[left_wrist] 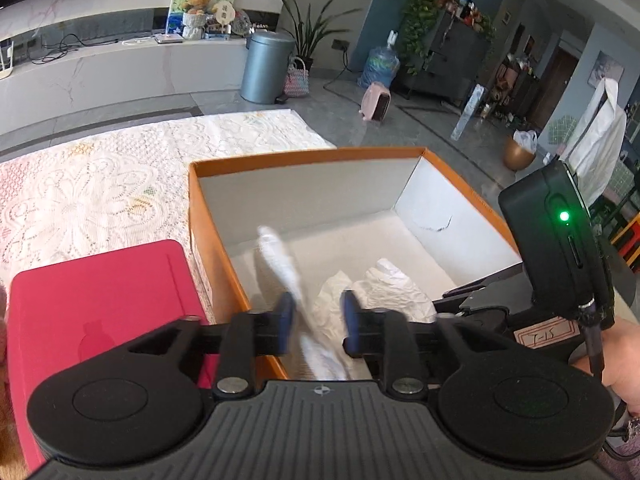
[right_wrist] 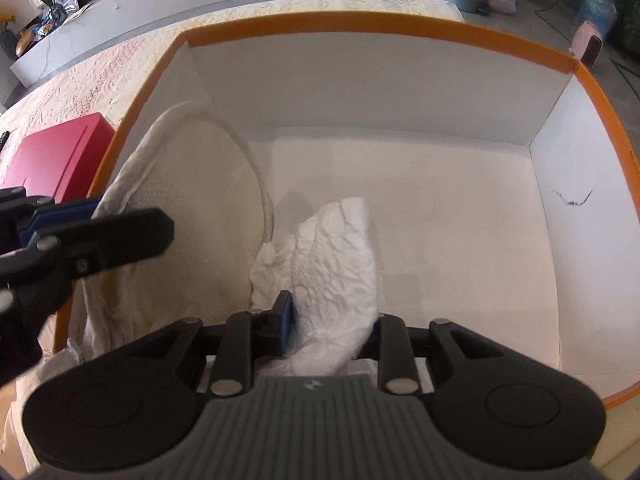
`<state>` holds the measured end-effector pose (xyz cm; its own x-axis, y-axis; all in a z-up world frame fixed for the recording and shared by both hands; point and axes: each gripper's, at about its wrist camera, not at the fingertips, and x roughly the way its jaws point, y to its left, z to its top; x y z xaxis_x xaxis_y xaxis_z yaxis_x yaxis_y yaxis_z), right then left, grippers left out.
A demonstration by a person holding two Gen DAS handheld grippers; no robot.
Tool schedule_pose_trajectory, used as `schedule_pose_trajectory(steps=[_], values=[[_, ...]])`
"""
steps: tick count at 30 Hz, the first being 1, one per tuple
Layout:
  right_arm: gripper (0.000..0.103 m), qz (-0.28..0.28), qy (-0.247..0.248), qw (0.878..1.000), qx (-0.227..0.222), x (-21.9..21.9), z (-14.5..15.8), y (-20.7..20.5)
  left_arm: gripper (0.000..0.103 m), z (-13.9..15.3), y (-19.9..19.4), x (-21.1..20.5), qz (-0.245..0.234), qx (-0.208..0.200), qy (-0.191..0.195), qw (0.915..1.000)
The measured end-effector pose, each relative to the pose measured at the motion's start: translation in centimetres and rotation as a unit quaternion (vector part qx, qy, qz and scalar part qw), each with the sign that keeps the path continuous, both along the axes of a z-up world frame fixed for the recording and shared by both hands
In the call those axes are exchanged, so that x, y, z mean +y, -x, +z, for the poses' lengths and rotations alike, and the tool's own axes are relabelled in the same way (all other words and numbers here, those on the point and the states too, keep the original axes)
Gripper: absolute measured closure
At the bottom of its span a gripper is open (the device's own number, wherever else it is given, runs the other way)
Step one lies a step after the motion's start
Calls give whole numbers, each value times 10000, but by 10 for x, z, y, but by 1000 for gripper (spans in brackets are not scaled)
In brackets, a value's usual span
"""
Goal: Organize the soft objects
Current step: 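Open both tools to drop the pad and bag into the box, then move both open tools back over the remaining soft items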
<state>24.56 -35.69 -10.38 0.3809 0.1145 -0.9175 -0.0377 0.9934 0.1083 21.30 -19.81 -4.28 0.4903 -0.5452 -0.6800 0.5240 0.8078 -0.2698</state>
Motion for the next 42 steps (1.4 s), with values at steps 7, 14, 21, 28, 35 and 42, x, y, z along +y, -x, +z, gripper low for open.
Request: schedule_pose_trajectory(steps=[7, 14, 21, 28, 35, 42], values=[[35, 106, 417, 9986, -322, 0, 30, 2, 31, 24, 14, 23, 171, -364, 566, 9976], [14, 121, 720, 9957, -577, 6, 62, 16, 21, 53, 34, 46, 302, -736, 948, 9923], [8, -297, 809, 9854, -1467, 15, 101, 59, 18, 72, 68, 79, 601, -1364, 1103, 9827], [5, -829, 645, 9654, -2388, 45, 104, 113, 18, 80, 114, 112, 1001, -2133, 766, 9688], [5, -816, 241, 9504, -2990, 99, 100, 152, 18, 69, 138, 151, 1567, -2079, 712, 9629], [5, -272, 206, 9423, -3331, 159, 93, 171, 19, 52, 159, 203, 1966, -1799, 560, 9622]])
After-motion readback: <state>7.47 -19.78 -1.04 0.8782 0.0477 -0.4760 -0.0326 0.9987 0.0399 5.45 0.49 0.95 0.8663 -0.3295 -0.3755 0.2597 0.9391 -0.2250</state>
